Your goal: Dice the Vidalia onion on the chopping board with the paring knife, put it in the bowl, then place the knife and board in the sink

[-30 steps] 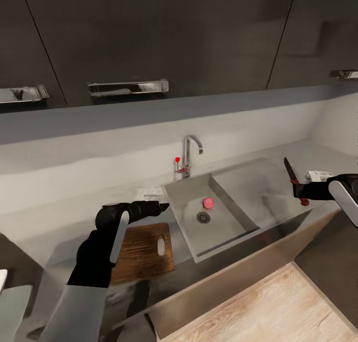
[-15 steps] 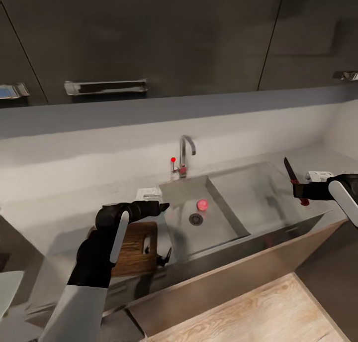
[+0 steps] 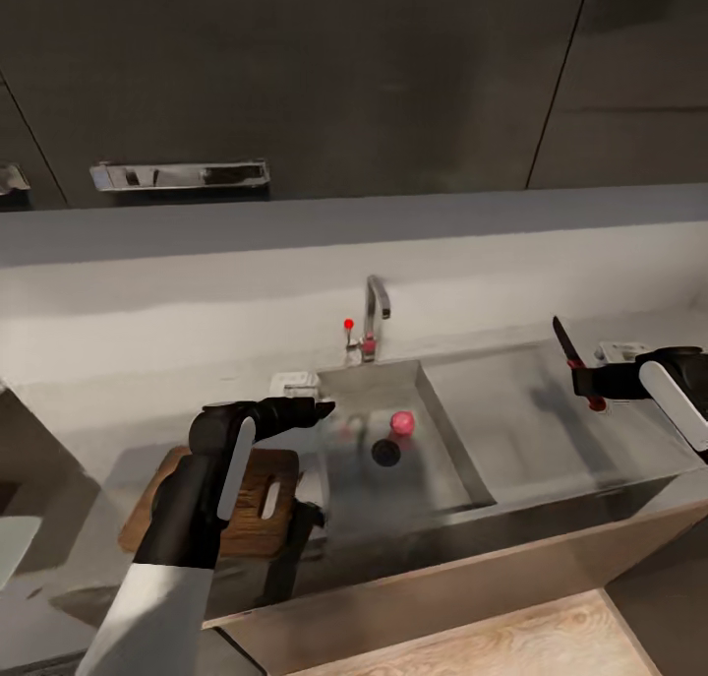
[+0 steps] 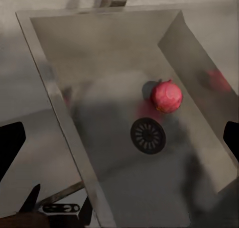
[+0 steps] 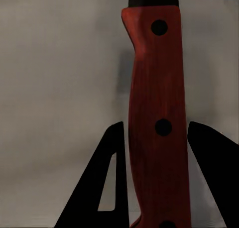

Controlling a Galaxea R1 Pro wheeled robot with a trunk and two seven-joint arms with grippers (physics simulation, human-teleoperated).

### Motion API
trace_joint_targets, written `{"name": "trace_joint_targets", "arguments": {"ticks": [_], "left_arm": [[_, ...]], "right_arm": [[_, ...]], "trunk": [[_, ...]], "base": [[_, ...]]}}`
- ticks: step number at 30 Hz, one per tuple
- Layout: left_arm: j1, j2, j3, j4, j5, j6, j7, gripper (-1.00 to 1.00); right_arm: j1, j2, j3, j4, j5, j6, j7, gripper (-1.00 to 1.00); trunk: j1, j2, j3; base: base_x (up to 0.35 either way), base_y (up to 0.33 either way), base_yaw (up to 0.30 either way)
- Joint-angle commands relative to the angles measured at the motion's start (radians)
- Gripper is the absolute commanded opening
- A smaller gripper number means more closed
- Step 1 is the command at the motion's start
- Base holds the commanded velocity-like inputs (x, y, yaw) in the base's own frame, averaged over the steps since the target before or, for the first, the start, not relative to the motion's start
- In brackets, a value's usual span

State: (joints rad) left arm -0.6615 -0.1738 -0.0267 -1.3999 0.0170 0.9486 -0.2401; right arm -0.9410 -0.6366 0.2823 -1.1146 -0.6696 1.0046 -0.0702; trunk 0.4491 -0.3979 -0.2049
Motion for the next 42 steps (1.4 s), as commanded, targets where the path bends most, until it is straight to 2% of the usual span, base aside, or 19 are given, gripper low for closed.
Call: {"name": "trace_joint_targets", "arguments": {"ticks": [1,10,14,18,22,23,24,29,30,31,34,36,38,39,42], "left_arm": [[-0.001,-0.001,0.001,-0.001,0.001,0.005,-0.001,1.0],[-0.001,-0.001,0.001,0.015,0.001,0.005,-0.001,1.0],[-0.001,-0.001,-0.007,0.054,0.001,-0.039,0.0,1.0],[-0.001,-0.001,-0.02,0.124,0.001,-0.092,0.002,1.0],[-0.001,-0.001,-0.037,0.243,0.001,-0.137,0.023,1.0],[-0.002,-0.001,-0.044,0.327,0.001,-0.172,0.058,1.0],[-0.003,-0.001,-0.045,0.353,0.001,-0.182,0.076,1.0],[-0.005,-0.001,-0.057,0.401,0.0,-0.199,0.136,1.0],[-0.005,-0.001,-0.067,0.406,0.0,-0.203,0.147,1.0],[-0.006,-0.001,-0.095,0.418,0.0,-0.25,0.193,1.0],[-0.006,-0.001,-0.108,0.442,0.0,-0.333,0.253,1.0],[-0.006,-0.001,-0.143,0.46,0.0,-0.395,0.301,1.0],[-0.006,-0.001,-0.181,0.464,0.0,-0.421,0.321,1.0],[-0.006,-0.001,-0.222,0.461,0.0,-0.437,0.332,1.0],[-0.006,-0.001,-0.239,0.44,0.001,-0.441,0.331,1.0]], "right_arm": [[-0.001,-0.002,0.003,-0.001,-0.008,0.002,-0.007,-1.0],[-0.001,-0.002,0.003,-0.001,-0.008,0.002,-0.007,-1.0],[-0.001,0.001,0.002,-0.002,-0.009,0.001,-0.005,-1.0],[-0.001,0.002,0.002,-0.002,-0.01,-0.001,-0.004,-1.0],[-0.001,0.018,0.006,-0.002,-0.01,-0.001,-0.004,-1.0],[-0.001,0.03,0.007,-0.002,-0.01,-0.001,-0.005,-1.0],[-0.001,0.033,0.008,-0.002,-0.01,-0.001,-0.005,-1.0],[-0.001,0.037,0.009,-0.004,-0.01,-0.001,-0.005,-1.0],[-0.001,0.038,0.008,-0.005,-0.01,-0.001,-0.005,-1.0],[-0.001,0.038,0.009,-0.009,-0.01,-0.001,-0.005,-1.0],[-0.001,0.039,0.009,-0.009,-0.01,-0.001,-0.005,-1.0],[-0.001,0.04,0.009,-0.01,-0.01,-0.001,-0.005,-1.0],[-0.001,0.04,0.009,-0.01,-0.01,-0.001,-0.005,-1.0],[-0.001,0.04,0.008,-0.01,-0.01,-0.001,-0.005,-1.0],[-0.001,0.04,0.008,-0.01,-0.01,-0.001,-0.005,-1.0]], "trunk": [[0.001,-0.002,-0.002],[0.001,-0.002,-0.002],[0.001,-0.002,-0.002],[0.001,-0.002,-0.002],[0.001,-0.002,-0.002],[0.001,-0.002,-0.002],[0.001,-0.002,-0.002],[0.001,-0.002,-0.002],[0.001,-0.002,-0.002],[0.001,-0.002,-0.002],[0.001,-0.002,-0.002],[0.001,-0.002,-0.002],[0.001,-0.002,-0.002],[0.001,-0.002,-0.002],[0.001,-0.002,-0.002]], "base": [[0.153,-0.297,0.251],[0.145,-0.297,0.216],[0.088,-0.198,0.044],[0.023,-0.051,0.011],[0.006,-0.013,0.003],[0.001,-0.003,0.001],[0.001,-0.002,0.0],[0.0,0.0,0.0],[0.0,0.0,0.0],[0.0,0.0,0.0],[0.0,0.0,0.0],[0.0,0.0,0.0],[0.0,0.0,0.0],[0.0,0.0,0.0],[0.0,0.0,0.0]]}}
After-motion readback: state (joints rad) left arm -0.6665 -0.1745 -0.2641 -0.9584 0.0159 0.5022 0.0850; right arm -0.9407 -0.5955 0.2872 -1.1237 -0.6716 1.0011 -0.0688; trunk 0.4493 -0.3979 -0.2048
